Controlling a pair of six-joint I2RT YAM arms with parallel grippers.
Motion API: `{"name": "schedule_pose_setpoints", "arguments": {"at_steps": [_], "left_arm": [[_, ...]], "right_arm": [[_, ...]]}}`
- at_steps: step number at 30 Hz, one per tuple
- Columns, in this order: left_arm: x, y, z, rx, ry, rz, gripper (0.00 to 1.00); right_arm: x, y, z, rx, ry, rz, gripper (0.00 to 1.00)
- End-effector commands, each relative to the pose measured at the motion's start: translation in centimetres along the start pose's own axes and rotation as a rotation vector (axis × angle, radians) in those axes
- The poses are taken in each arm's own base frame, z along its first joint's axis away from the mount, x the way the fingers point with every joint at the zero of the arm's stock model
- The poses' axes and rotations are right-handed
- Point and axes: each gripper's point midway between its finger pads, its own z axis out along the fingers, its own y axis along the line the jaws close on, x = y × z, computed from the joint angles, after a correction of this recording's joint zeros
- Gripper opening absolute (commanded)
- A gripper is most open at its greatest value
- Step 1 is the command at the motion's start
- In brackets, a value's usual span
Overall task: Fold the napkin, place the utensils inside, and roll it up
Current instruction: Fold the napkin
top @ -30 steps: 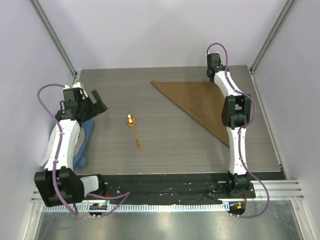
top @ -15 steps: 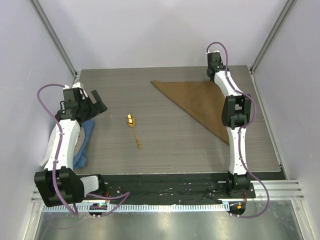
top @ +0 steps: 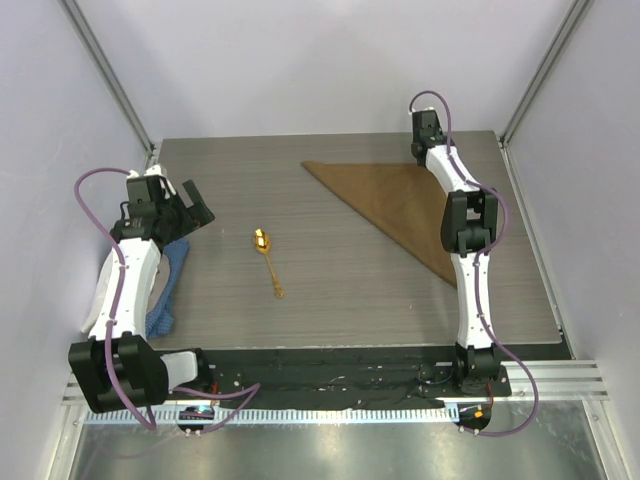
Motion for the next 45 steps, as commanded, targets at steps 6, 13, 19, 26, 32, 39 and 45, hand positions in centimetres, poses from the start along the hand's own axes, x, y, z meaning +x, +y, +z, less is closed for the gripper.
{"name": "schedule_pose_setpoints", "arguments": {"at_steps": [6,13,19,26,32,39,45], "left_arm": [[-0.9,0.0,0.0,0.000,-0.025,0.023,1.00],[-0.9,0.2,0.2,-0.009,-0.019,0.023,1.00],[-0.7,0.2,0.3,-0.011,-0.012,0.022,1.00],[-0.7,0.1,0.2,-0.003,-0.011,0.024,1.00],[-0.8,-0.1,0.1,0.004,-0.013,0.021,1.00],[-0.7,-0.3,0.0,0.016,-0.011,0.020,1.00],[-0.9,-0.6,-0.4,0.035,-0.026,0.021,1.00]], "right_arm": [[-3.3,-1.8,0.1,0.062,-0.091,0.018,0.01],[-3.1,-1.5,1.0,0.075,-0.090,0.006,0.01],[-3.0,-1.6,1.4,0.096,-0.092,0.008,0.01],[-3.4,-2.1,1.4,0.120,-0.104,0.012,0.03],[-3.0,-2.3,1.6,0.145,-0.091,0.004,0.04],[-2.6,-3.1,1.2,0.174,-0.076,0.018,0.48],[-6.2,-4.7,-2.5,0.101,-0.178,0.120,0.71]]}}
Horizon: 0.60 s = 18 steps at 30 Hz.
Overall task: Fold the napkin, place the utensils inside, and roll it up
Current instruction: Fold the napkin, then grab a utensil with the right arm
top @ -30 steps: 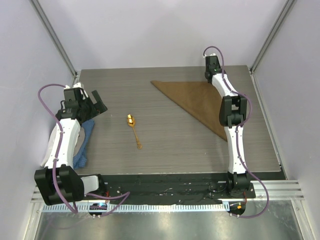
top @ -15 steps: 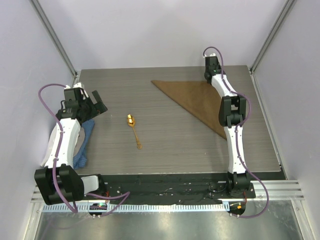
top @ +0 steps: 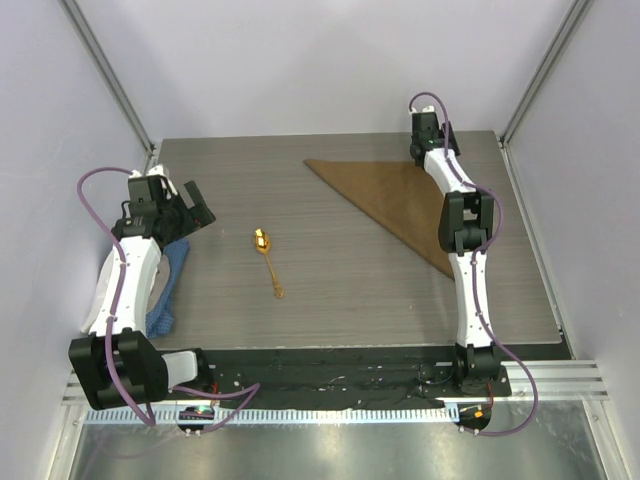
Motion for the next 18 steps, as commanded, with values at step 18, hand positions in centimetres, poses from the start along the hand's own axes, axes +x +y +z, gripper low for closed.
{"name": "schedule_pose_setpoints", "arguments": {"at_steps": [18], "left_arm": [[-7.0,-3.7,-5.7,0.119,-0.262,-0.016,0.97]], "right_arm": [[-1.3,19.2,-36.3,-0.918,-0.115,0.226,0.67]]}}
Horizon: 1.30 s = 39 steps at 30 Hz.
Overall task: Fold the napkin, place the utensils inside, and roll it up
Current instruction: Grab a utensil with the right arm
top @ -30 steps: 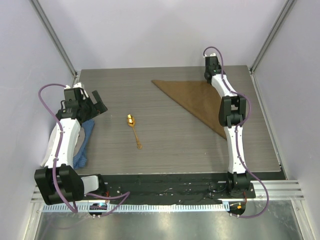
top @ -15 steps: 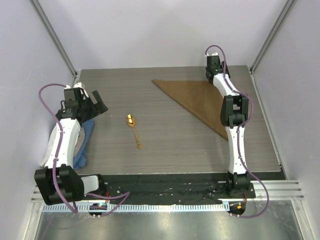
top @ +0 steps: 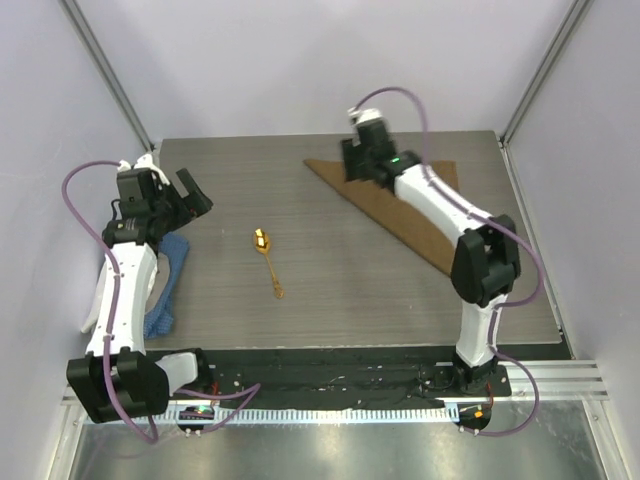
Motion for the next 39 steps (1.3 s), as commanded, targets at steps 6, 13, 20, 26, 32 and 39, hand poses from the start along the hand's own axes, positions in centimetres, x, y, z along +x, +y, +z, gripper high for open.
{"name": "schedule_pose_setpoints", "arguments": {"at_steps": [6,13,20,26,32,39], "left_arm": [[-3.1,-1.3,-2.2,0.041,-0.130,0.050,0.99],[-3.1,-0.5,-3.5,0.001,-0.160,0.069,1.00],[-3.0,-0.8,-3.6,0.017,-0.157,0.065,1.00],[-2.8,-1.1,-3.6,0.032,-0.153,0.059,1.00],[-2.8,-1.2,-3.7,0.037,-0.156,0.058,1.00],[-2.8,-1.4,-3.8,0.046,-0.155,0.059,1.00]], "right_arm": [[12.8,26.9,-5.1,-0.468,0.262,-0.102,0.57],[15.7,31.5,-5.0,-0.469,0.298,-0.165,0.52],[18.1,31.9,-4.3,-0.436,0.317,-0.235,0.47],[18.8,32.9,-4.8,-0.446,0.311,-0.283,0.45],[19.2,33.9,-5.1,-0.458,0.310,-0.300,0.45],[20.8,32.6,-4.1,-0.325,0.330,-0.390,0.43]]}}
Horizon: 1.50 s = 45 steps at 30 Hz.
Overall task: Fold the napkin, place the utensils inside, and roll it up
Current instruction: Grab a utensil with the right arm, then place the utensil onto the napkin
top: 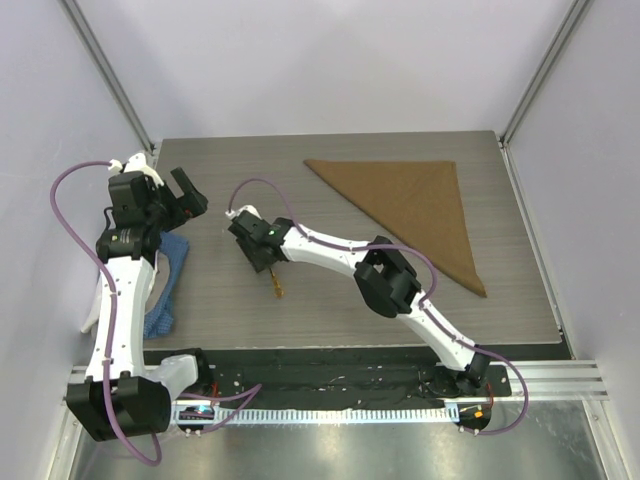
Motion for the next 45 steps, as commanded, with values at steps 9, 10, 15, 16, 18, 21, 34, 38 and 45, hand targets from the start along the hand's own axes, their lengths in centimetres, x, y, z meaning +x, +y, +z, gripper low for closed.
{"name": "schedule_pose_setpoints", "arguments": {"at_steps": [9,10,15,16,18,21,34,38,45], "left_arm": [[-0.7,-0.6,-0.8,0.033,-0.034,0.011,1.00],[-0.6,-0.6,-0.7,0.031,-0.032,0.012,1.00],[-0.7,-0.5,-0.7,0.026,-0.033,0.013,1.00],[-0.7,-0.5,-0.8,0.025,-0.034,0.013,1.00],[-0.7,-0.5,-0.8,0.028,-0.034,0.014,1.00],[-0.7,-0.5,-0.8,0.028,-0.034,0.014,1.00],[-0.5,-0.5,-0.5,0.028,-0.028,0.010,1.00],[-0.4,-0.5,-0.4,0.029,-0.026,0.010,1.00],[-0.3,-0.3,-0.2,0.025,-0.019,0.009,1.00]], "right_arm": [[3.6,-2.4,0.9,0.145,0.110,-0.064,0.30],[3.9,-2.5,1.0,0.148,0.119,-0.068,0.27],[6.4,-3.7,1.4,0.129,0.199,-0.098,0.01],[6.2,-4.4,1.1,0.130,0.199,-0.097,0.01],[7.1,-5.5,0.9,0.133,0.220,-0.108,0.01],[5.7,-6.8,-1.2,0.103,0.157,-0.138,0.01],[1.6,-17.7,-10.5,0.103,-0.061,-0.177,0.01],[2.0,-21.7,-10.8,0.144,-0.061,-0.189,0.01],[1.1,-29.0,-10.6,0.221,-0.109,-0.151,0.01]]}}
